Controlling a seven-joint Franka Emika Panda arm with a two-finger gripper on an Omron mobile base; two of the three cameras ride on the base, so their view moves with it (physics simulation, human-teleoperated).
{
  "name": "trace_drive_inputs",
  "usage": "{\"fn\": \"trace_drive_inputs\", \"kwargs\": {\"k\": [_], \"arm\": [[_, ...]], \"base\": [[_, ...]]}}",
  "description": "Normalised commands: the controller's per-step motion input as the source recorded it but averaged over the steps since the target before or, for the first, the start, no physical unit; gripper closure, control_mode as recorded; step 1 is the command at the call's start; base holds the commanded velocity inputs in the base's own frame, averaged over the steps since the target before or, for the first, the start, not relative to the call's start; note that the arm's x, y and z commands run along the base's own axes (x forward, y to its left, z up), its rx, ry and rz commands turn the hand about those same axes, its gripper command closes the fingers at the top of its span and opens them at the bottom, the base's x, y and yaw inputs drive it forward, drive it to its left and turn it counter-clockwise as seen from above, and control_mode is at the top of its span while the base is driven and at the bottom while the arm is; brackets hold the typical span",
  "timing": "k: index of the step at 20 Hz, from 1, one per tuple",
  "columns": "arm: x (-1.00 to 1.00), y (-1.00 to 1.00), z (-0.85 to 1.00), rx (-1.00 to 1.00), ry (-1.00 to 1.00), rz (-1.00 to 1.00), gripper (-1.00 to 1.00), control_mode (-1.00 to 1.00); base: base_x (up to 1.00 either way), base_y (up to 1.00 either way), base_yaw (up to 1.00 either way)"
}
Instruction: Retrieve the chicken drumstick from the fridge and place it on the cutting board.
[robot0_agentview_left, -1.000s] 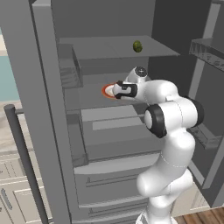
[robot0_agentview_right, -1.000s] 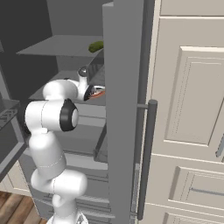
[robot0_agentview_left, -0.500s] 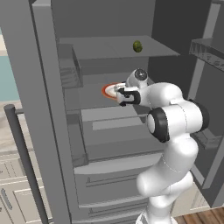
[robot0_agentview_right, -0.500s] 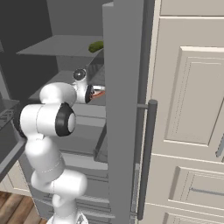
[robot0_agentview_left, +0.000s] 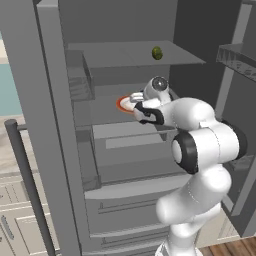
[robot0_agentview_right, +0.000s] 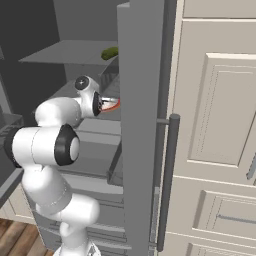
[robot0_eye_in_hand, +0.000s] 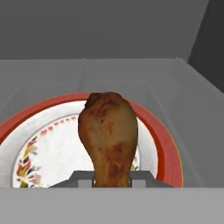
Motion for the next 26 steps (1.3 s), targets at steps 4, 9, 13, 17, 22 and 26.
{"fn": "trace_drive_inputs", "kwargs": {"k": [4, 9, 13, 17, 22, 26], "arm": [[-0.48, -0.01, 0.24, 0.00, 0.11, -0.06, 1.00, -1.00], [-0.78, -0.14, -0.03, 0.00, 0.01, -0.03, 1.00, -1.00], [-0.68, -0.11, -0.07, 0.00, 0.00, 0.00, 1.00, -1.00], [-0.81, 0.00, 0.17, 0.00, 0.00, 0.00, 1.00, -1.00], [-0.95, -0.05, 0.11, 0.02, 0.00, 0.00, 1.00, -1.00], [-0.97, 0.00, 0.27, 0.01, 0.01, 0.00, 1.00, -1.00]], "base": [[0.00, 0.00, 0.00], [0.00, 0.00, 0.00], [0.00, 0.00, 0.00], [0.00, 0.00, 0.00], [0.00, 0.00, 0.00], [0.00, 0.00, 0.00]]}}
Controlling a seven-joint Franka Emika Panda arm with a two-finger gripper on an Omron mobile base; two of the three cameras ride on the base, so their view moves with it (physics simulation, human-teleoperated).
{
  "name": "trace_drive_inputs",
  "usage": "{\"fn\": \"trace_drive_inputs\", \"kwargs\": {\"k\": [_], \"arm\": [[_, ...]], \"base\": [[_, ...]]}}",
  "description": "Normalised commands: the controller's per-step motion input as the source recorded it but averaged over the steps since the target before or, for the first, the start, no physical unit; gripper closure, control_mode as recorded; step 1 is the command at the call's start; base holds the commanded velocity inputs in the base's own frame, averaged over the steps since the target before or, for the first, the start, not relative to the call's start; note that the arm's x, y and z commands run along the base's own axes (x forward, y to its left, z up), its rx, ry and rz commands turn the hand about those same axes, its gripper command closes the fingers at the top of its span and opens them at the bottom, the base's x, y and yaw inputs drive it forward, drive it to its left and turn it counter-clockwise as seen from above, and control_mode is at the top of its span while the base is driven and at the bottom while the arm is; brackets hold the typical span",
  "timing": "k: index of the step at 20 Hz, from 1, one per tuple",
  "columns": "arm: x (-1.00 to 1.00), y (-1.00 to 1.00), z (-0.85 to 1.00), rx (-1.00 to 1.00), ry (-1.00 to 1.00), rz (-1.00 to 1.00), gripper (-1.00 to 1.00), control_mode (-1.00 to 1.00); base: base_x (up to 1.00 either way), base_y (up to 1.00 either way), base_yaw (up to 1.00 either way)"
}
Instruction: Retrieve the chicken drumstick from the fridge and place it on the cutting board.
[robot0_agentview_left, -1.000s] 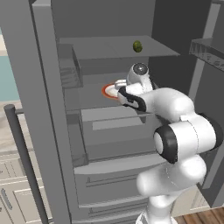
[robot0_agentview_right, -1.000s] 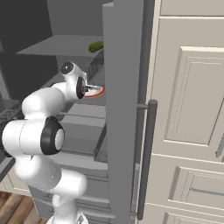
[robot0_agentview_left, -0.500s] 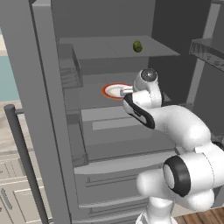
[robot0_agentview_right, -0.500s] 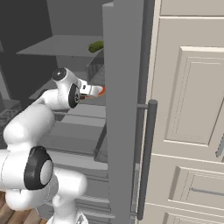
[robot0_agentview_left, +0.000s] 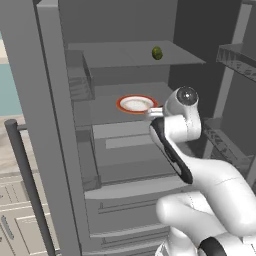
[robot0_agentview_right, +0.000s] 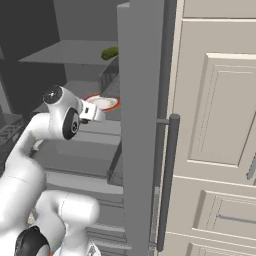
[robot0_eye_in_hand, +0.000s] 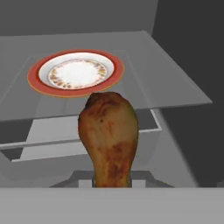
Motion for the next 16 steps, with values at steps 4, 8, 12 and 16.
{"fn": "trace_drive_inputs", "kwargs": {"k": [4, 8, 12, 16], "arm": [[-1.00, 0.00, 0.30, 0.00, 0.01, 0.00, 1.00, -1.00], [-0.99, 0.00, 0.39, 0.00, 0.03, 0.00, 1.00, -1.00], [-0.89, 0.00, 0.55, 0.00, 0.13, 0.00, 1.00, -1.00], [-0.97, 0.01, 0.59, 0.00, 0.14, 0.01, 1.00, -1.00]], "base": [[0.00, 0.00, 0.00], [0.00, 0.00, 0.00], [0.00, 0.00, 0.00], [0.00, 0.00, 0.00]]}}
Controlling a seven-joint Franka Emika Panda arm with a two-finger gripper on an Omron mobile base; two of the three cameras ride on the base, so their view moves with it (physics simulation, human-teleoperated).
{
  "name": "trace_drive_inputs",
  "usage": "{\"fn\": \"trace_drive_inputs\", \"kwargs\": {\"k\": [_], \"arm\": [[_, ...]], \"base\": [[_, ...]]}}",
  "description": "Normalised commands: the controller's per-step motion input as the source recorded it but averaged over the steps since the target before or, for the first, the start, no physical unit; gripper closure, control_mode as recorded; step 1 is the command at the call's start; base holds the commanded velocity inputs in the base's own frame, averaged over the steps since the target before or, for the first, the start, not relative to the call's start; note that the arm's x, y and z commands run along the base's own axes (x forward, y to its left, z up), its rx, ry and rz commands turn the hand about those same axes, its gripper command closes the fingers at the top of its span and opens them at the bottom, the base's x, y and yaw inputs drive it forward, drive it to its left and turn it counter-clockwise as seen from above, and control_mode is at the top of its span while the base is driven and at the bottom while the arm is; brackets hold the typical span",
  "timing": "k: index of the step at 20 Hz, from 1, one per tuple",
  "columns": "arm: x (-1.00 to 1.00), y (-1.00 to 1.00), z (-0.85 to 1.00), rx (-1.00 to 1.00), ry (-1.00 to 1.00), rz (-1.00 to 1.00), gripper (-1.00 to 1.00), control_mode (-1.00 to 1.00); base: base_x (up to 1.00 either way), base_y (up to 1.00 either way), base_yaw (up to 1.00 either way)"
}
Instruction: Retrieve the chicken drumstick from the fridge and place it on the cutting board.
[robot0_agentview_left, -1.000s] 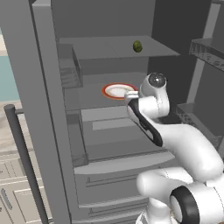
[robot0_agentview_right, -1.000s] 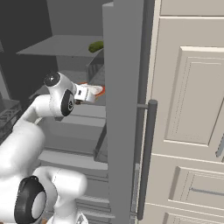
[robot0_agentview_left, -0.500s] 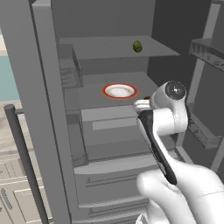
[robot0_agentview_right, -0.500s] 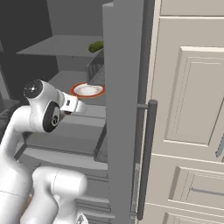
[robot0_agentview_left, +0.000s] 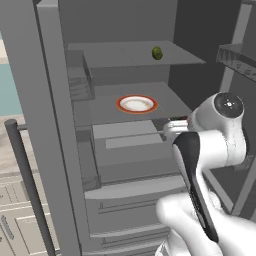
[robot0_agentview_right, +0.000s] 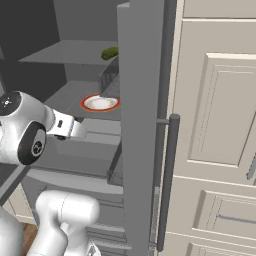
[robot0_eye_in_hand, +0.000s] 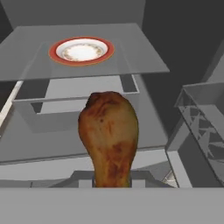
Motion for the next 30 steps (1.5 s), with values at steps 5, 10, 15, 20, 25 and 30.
{"fn": "trace_drive_inputs", "kwargs": {"k": [5, 10, 15, 20, 25, 30], "arm": [[-0.99, 0.04, 0.28, 0.00, 0.09, 0.08, 1.00, -1.00], [-0.96, 0.03, 0.03, 0.02, 0.00, 0.17, 1.00, -1.00], [-0.38, 0.00, 0.00, 0.00, 0.04, 0.02, 1.00, -1.00], [0.00, 0.00, -0.01, 0.00, 0.00, 0.00, 1.00, -1.00], [0.00, 0.00, 0.00, 0.00, 0.00, 0.00, 1.00, -1.00], [0.00, 0.00, 0.00, 0.00, 0.00, 0.00, 1.00, -1.00]], "base": [[0.00, 0.00, 0.00], [0.00, 0.00, 0.00], [0.00, 0.00, 0.00], [0.00, 0.00, 0.00], [0.00, 0.00, 0.00], [0.00, 0.00, 0.00]]}}
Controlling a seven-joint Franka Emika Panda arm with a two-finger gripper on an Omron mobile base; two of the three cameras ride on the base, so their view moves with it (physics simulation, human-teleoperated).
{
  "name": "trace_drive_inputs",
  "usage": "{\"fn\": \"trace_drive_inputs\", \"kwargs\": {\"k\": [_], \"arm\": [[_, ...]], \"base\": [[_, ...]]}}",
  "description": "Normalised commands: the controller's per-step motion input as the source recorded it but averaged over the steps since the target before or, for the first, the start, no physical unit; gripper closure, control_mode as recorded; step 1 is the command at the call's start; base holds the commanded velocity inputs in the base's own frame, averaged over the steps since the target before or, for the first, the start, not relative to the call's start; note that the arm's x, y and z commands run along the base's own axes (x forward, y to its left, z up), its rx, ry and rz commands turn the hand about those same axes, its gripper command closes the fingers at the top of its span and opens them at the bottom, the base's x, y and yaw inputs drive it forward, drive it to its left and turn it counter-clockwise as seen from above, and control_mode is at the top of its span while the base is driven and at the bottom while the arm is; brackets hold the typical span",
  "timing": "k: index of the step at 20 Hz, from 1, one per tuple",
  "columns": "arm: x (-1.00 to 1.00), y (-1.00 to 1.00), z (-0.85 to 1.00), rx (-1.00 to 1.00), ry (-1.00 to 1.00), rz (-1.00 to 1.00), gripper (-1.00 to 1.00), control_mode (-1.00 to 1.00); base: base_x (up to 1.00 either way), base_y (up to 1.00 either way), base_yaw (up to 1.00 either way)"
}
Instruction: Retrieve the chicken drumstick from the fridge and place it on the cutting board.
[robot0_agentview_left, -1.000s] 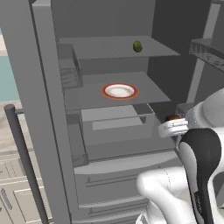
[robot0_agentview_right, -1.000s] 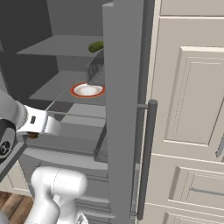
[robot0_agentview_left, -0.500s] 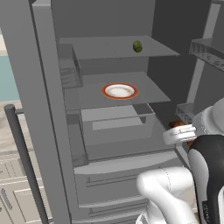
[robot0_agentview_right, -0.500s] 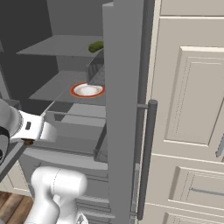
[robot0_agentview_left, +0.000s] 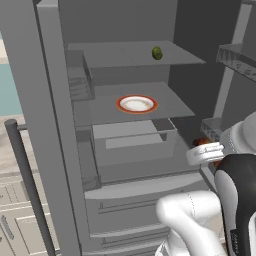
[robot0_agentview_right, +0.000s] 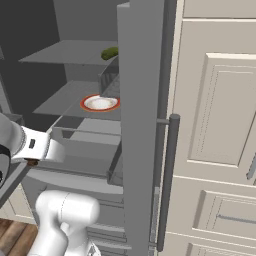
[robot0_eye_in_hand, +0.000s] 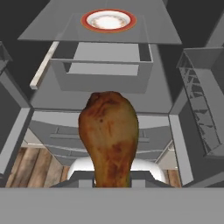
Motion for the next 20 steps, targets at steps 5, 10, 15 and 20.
{"fn": "trace_drive_inputs", "kwargs": {"k": [5, 10, 15, 20], "arm": [[-0.01, 0.00, 0.00, 0.00, 0.00, 0.00, 1.00, 1.00], [0.00, 0.00, 0.00, 0.00, 0.00, 0.00, 1.00, 1.00], [0.00, 0.00, 0.00, 0.00, 0.00, 0.00, 1.00, 1.00], [0.00, 0.00, 0.00, 0.00, 0.00, 0.00, 1.00, 1.00]], "base": [[-0.07, 0.00, 0.00], [-0.41, 0.01, -0.02], [-0.55, 0.08, -0.04], [-0.58, 0.17, -0.07]]}}
